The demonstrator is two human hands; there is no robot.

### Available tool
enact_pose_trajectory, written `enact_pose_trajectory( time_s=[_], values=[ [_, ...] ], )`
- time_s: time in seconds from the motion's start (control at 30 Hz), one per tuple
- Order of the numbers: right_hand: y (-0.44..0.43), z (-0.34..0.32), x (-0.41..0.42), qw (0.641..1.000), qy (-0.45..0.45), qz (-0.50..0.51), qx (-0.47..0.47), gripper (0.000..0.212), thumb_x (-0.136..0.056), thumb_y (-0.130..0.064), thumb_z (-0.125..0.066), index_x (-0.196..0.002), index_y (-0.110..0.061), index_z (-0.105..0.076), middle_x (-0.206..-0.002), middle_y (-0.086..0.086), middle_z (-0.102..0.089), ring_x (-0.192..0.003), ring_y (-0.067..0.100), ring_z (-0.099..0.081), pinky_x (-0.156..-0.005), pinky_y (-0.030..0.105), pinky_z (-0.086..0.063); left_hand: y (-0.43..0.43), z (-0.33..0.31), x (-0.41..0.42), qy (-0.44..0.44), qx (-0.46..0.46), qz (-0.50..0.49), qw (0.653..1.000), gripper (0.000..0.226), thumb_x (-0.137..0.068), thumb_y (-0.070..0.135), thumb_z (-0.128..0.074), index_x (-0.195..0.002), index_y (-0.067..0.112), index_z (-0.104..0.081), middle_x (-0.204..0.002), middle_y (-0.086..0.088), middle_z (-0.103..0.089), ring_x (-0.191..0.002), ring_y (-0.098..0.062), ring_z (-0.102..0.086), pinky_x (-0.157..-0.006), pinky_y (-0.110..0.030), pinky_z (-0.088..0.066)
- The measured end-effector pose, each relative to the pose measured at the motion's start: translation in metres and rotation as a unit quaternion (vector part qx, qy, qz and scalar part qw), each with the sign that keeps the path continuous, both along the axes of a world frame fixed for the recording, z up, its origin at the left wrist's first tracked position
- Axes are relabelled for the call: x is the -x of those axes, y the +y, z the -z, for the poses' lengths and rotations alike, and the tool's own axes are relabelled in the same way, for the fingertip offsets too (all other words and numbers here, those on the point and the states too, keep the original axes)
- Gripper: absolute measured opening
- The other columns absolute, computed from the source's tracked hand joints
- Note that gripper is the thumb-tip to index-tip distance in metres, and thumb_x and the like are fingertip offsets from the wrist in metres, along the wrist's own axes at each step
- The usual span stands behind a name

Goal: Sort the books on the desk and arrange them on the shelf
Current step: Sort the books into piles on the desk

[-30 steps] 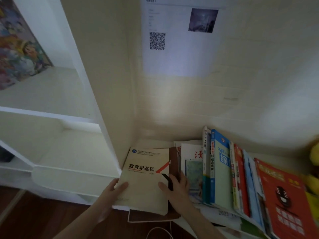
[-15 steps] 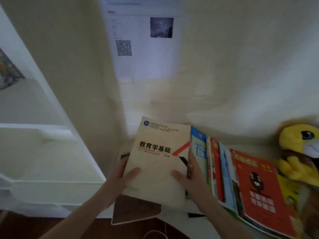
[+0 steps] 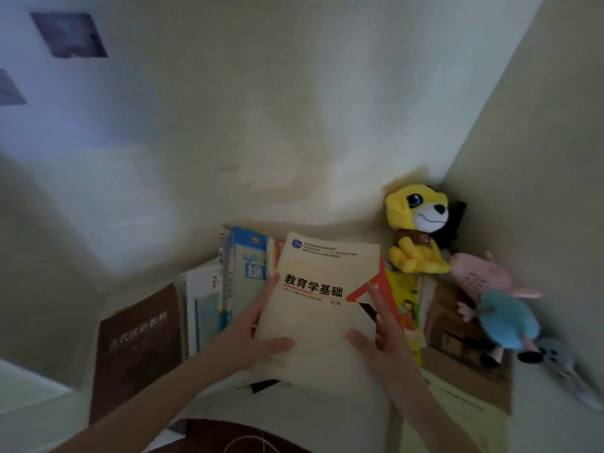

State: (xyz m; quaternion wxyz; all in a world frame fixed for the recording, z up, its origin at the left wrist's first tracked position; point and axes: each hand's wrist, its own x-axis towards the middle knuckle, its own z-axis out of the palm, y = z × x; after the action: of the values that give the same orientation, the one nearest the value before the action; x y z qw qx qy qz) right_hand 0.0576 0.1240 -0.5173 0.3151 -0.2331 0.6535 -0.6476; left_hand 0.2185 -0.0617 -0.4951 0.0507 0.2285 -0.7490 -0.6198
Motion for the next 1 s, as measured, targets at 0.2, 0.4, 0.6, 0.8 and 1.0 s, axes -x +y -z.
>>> enact_pose_trajectory(
  time_s=[0.2, 0.4, 0.6, 0.8, 1.0],
  values=[
    [0.073, 0.016, 0.041, 0.998, -0.001, 0.063, -0.019, 0.075, -0.085, 0.003, -0.064, -0.136, -0.047, -0.041, -0.123, -0.020, -0.064, -0.111, 0.016, -0.064, -0.085, 0.047, -0.057, 0.056, 0.017, 0.064, -0.035, 0.019, 0.072, 0.997, 0.100, -0.079, 0.030, -0.075, -0.136, 0.060, 0.002, -0.146, 0.024, -0.019, -0.132, -0.007, -0.033, -0.102, -0.024, -0.042],
    [0.147, 0.037, 0.057, 0.992, 0.030, 0.089, -0.082, 0.074, -0.087, 0.004, -0.060, -0.136, -0.043, -0.033, -0.127, -0.020, -0.056, -0.102, -0.005, -0.063, -0.071, 0.020, -0.055, 0.112, 0.049, 0.097, -0.060, -0.068, 0.140, 0.986, 0.098, -0.082, 0.015, -0.073, -0.137, 0.056, -0.003, -0.142, 0.024, -0.031, -0.123, -0.004, -0.045, -0.096, -0.027, -0.049],
    [0.202, 0.077, 0.052, 0.979, 0.029, 0.116, -0.166, 0.077, -0.086, -0.004, -0.066, -0.133, -0.050, -0.027, -0.128, -0.013, -0.056, -0.097, -0.009, -0.063, -0.070, 0.010, -0.051, 0.151, 0.084, 0.113, -0.089, -0.069, 0.191, 0.975, 0.097, -0.081, 0.018, -0.075, -0.133, 0.056, -0.002, -0.148, 0.015, -0.033, -0.126, -0.004, -0.046, -0.089, -0.016, -0.049],
    [0.225, 0.100, 0.043, 0.974, 0.005, 0.128, -0.188, 0.075, -0.088, -0.002, -0.065, -0.132, -0.051, -0.028, -0.133, -0.006, -0.055, -0.109, 0.005, -0.059, -0.073, 0.016, -0.054, 0.172, 0.093, 0.121, -0.143, -0.036, 0.229, 0.962, 0.101, -0.080, 0.026, -0.075, -0.141, 0.051, 0.001, -0.128, 0.039, -0.034, -0.118, 0.005, -0.048, -0.094, -0.019, -0.046],
    [0.237, 0.106, 0.033, 0.972, -0.016, 0.136, -0.192, 0.074, -0.090, -0.001, -0.062, -0.137, -0.046, -0.028, -0.136, -0.012, -0.050, -0.108, 0.002, -0.062, -0.072, 0.019, -0.056, 0.182, 0.096, 0.119, -0.175, -0.019, 0.257, 0.950, 0.099, -0.082, 0.023, -0.073, -0.145, 0.047, 0.000, -0.119, 0.039, -0.039, -0.096, 0.022, -0.049, -0.077, -0.005, -0.044]
  ],
)
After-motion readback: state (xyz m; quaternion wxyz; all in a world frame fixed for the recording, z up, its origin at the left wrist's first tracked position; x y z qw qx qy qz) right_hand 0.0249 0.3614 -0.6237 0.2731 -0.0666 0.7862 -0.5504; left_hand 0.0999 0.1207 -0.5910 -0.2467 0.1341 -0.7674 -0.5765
